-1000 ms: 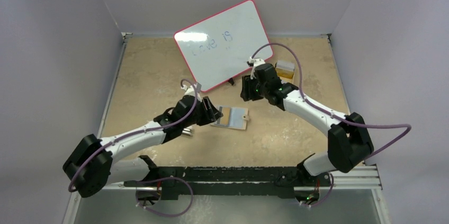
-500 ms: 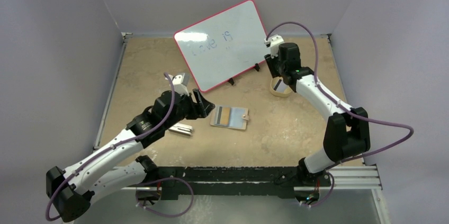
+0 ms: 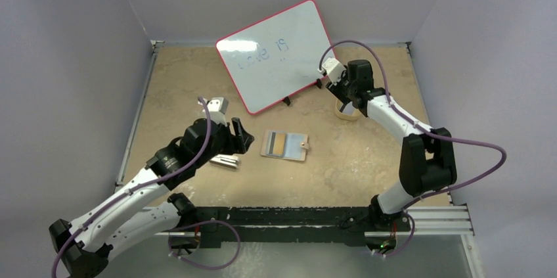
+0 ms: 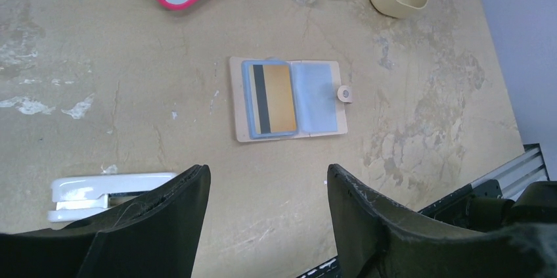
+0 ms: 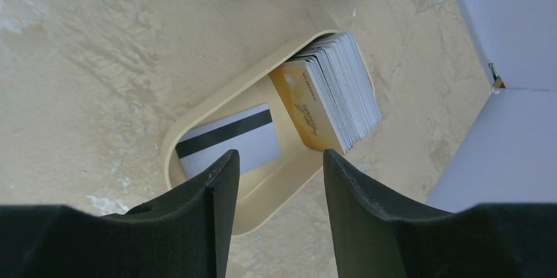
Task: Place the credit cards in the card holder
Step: Pick up the credit card from the storage box.
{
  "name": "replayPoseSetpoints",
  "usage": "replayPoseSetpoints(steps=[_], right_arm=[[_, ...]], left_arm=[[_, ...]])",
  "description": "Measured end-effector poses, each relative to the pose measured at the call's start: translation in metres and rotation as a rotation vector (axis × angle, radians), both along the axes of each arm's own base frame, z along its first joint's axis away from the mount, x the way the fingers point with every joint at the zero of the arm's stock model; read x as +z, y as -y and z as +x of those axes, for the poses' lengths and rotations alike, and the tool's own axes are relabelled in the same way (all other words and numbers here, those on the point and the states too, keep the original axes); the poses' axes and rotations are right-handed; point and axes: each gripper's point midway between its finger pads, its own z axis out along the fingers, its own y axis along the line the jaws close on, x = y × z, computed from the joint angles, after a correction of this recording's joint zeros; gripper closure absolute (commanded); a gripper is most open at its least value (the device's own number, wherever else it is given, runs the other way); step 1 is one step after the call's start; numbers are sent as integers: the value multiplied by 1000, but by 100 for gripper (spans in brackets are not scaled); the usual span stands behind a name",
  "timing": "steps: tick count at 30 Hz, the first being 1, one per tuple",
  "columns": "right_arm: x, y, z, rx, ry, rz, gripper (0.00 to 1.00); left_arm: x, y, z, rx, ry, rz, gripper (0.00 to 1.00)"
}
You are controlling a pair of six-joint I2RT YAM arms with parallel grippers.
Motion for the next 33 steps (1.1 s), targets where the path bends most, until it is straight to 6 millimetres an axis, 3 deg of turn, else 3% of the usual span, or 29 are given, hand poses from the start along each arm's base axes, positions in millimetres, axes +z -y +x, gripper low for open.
replayPoseSetpoints(steps=[8,19,33], right_arm=[[-9,0,10,112,4,-76,45],[-53,16,23,147,-77,-214,42],[-47,36,54,127,-26,-265,39]], left_arm=[[22,-12,-6,22,69,-47,35],[16,-11,-5,21,52,-30,35],[16,-12,-5,23,52,-29,35]])
